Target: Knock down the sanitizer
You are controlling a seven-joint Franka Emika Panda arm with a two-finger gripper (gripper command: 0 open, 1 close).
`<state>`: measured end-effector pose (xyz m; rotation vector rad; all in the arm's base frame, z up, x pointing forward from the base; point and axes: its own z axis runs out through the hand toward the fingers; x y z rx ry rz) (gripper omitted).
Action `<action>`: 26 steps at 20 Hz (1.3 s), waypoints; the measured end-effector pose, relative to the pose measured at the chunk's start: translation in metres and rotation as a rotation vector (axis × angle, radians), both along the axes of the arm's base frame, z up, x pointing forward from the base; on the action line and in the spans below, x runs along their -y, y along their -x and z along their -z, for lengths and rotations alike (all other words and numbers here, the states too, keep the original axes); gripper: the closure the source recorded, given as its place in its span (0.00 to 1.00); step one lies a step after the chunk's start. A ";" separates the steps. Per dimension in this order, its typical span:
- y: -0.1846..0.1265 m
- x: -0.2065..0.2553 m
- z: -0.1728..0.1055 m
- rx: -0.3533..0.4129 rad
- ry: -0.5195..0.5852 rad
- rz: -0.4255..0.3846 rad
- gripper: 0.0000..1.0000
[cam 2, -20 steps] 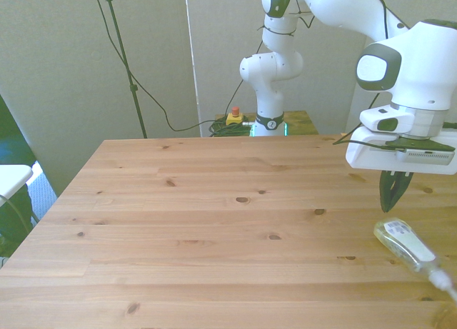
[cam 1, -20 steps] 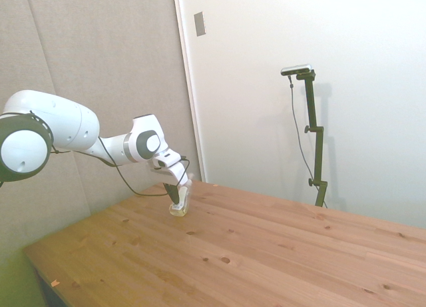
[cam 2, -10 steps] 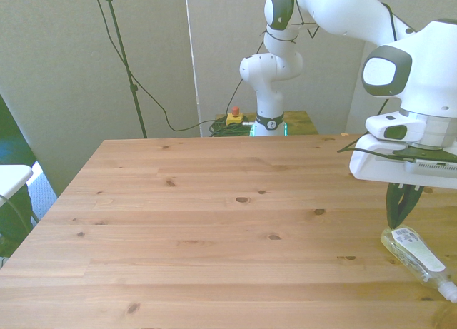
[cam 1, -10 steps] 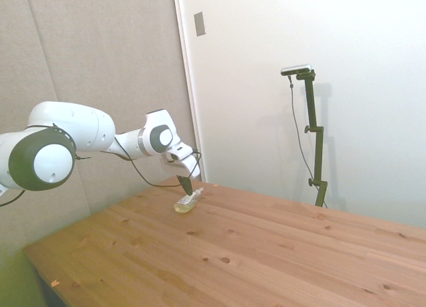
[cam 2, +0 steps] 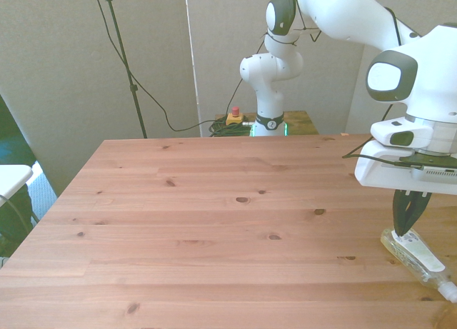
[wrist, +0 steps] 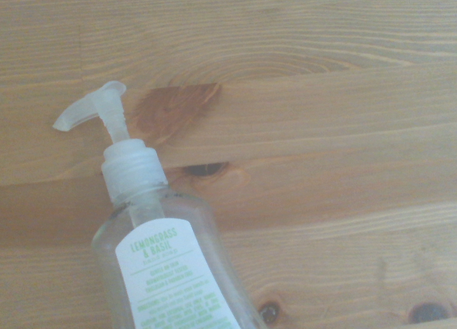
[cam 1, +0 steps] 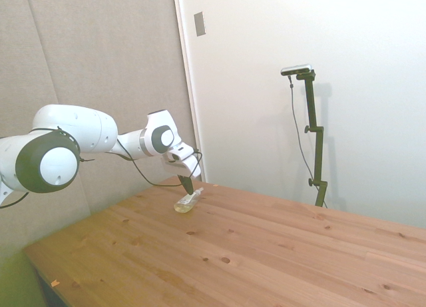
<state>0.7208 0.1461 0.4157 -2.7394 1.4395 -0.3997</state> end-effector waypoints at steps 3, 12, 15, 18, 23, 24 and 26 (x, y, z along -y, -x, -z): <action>0.006 0.001 0.001 -0.011 0.000 0.000 0.00; 0.043 0.003 0.000 -0.057 0.004 -0.018 0.00; 0.060 0.000 0.002 -0.072 0.003 -0.035 0.00; 0.078 0.001 0.002 -0.079 0.002 -0.048 0.00; 0.108 0.000 0.007 -0.091 0.002 -0.068 0.00; 0.115 -0.001 0.008 -0.093 0.002 -0.073 0.00; 0.129 -0.003 0.010 -0.093 0.001 -0.083 0.00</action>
